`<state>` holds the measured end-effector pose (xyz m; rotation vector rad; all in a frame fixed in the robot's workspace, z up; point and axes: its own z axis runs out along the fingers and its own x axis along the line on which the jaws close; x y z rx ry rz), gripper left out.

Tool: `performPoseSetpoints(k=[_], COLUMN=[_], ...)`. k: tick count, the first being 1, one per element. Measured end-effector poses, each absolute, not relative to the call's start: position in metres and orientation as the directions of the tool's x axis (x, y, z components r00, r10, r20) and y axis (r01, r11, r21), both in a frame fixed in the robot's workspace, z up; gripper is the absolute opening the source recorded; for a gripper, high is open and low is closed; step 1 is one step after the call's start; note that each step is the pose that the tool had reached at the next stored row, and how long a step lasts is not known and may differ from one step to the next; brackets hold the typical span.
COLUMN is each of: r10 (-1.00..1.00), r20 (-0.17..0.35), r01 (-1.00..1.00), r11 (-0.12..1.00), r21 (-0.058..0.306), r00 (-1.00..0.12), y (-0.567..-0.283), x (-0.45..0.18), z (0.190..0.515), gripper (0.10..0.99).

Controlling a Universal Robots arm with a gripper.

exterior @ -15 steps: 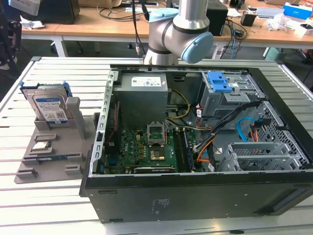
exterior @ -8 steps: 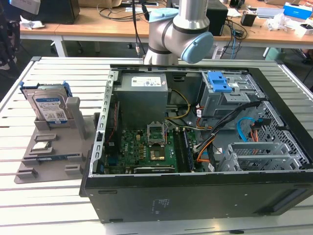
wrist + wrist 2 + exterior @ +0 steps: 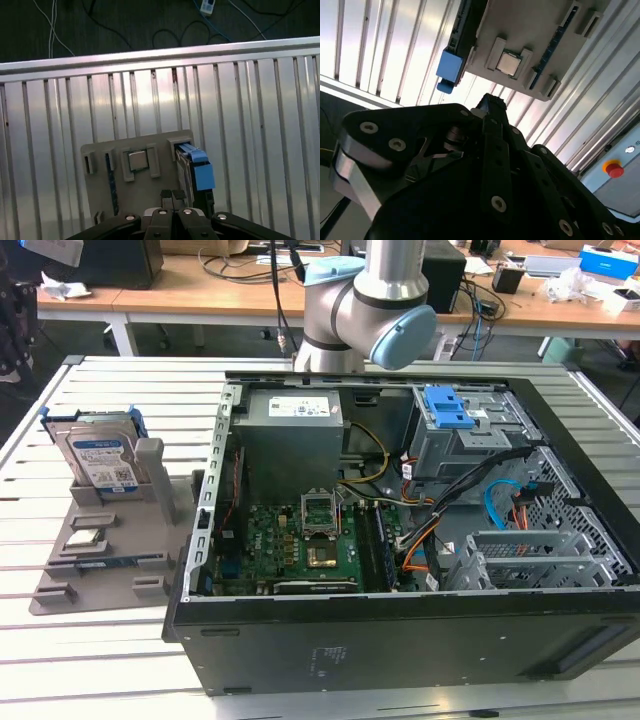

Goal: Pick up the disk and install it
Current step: 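Pick up the disk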

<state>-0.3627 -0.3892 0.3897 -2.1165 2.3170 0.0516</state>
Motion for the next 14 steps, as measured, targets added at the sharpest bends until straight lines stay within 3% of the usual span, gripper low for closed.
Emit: performPoseSetpoints(k=[5,14], r10=[-1.0,-0.999], r20=[-0.024,-0.024], r01=[-1.0,-0.999], r11=[-0.02,-0.039], r21=[0.022,0.022], r00=[0.019,0.039], y=[-0.3892,-0.3892], x=[-0.3627,-0.3627], z=[0.3897,0.3897], gripper=[0.106,0.106])
